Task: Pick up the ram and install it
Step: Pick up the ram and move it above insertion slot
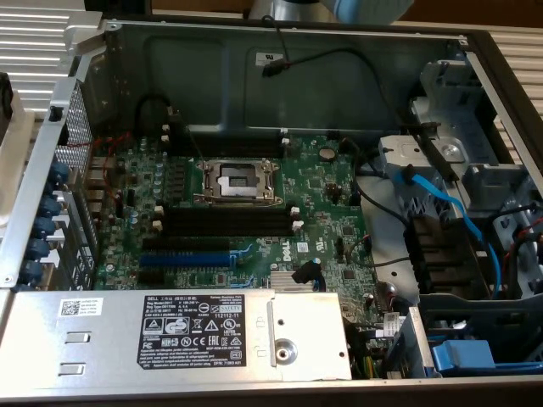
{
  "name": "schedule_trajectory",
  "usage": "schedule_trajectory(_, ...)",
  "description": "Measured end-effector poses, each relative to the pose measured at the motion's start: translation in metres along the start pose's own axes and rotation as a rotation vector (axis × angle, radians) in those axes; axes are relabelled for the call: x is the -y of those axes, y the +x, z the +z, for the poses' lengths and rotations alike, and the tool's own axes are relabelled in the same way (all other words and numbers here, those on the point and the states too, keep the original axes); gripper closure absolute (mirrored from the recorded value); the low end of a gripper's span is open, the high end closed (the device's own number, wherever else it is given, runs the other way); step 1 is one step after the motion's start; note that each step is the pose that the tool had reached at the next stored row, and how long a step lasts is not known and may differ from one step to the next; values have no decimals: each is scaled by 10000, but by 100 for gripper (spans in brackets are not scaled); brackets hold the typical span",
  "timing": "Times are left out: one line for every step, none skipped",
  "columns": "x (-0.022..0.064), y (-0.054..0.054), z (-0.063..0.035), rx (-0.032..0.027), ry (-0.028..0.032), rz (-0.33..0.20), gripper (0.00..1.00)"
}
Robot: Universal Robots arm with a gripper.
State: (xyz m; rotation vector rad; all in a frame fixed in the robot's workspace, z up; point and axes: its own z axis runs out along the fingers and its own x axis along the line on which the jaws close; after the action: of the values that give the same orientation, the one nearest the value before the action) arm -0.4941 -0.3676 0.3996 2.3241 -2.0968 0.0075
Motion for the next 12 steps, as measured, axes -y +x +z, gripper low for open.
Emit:
schedule_trajectory(0,0,1,-23,112,-89,90)
schedule_trajectory(0,0,3,-43,226,-167,90)
schedule_trajectory(0,1,14,-47,261,-259,90)
schedule_trajectory(1,1,27,-46,267,-362,90)
schedule_trajectory(0,1,43,-47,267,-468,90)
schedule_trajectory(0,1,62,-46,268,-573,90)
schedule_trajectory(1,1,79,-45,270,-668,90)
schedule_trajectory(1,1,97,-44,272,-741,90)
schedule_trajectory(1,1,115,-44,273,-784,90)
schedule_trajectory(1,2,133,-44,275,-801,90)
schedule_trajectory(1,2,148,-46,294,-801,90)
schedule_trajectory(2,2,163,-50,321,-803,90)
